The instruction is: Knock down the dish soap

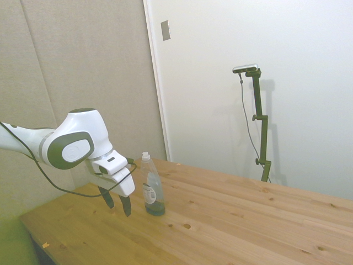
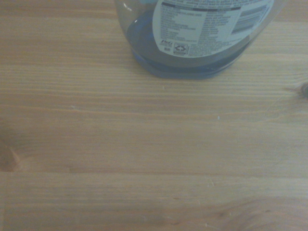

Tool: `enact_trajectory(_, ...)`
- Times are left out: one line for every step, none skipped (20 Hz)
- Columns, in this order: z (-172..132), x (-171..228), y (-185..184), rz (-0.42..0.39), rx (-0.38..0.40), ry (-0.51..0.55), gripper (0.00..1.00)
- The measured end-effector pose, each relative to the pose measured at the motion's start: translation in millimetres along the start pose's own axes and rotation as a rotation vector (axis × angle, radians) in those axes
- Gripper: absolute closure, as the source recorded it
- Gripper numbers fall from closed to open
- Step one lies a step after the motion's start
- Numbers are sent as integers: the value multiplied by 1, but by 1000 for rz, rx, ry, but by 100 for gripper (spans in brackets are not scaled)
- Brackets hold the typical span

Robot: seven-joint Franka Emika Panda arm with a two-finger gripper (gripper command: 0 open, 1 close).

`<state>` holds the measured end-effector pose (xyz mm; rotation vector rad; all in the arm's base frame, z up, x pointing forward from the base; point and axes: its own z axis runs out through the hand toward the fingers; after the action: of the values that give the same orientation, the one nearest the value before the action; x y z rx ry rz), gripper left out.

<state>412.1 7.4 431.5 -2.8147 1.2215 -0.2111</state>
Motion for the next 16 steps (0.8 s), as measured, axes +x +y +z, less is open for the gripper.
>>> enact_trajectory(0,0,0,0,0,0,0)
enact_trajectory(1,0,0,0,-1,-1,0)
enact_trajectory(0,0,0,-1,-1,0,100)
enact_trajectory(0,0,-1,-2,2,2,100)
enact_trajectory(-1,0,-2,-2,6,7,100)
enact_trajectory(-3,1,-4,-4,11,12,100)
enact_trajectory(-6,2,-6,-5,17,18,100)
enact_trajectory(-9,2,-8,-6,22,24,100)
enact_trajectory(-12,3,-10,-6,28,29,100)
enact_trajectory(-15,4,-13,-5,32,35,100)
enact_trajectory(-18,4,-17,-2,36,40,100)
enact_trajectory(-20,4,-20,0,40,45,100)
enact_trajectory(-22,4,-23,4,43,49,100)
enact_trajectory(-23,4,-26,7,46,52,100)
enact_trajectory(-24,5,-28,13,48,56,100)
enact_trajectory(-26,5,-31,18,50,60,100)
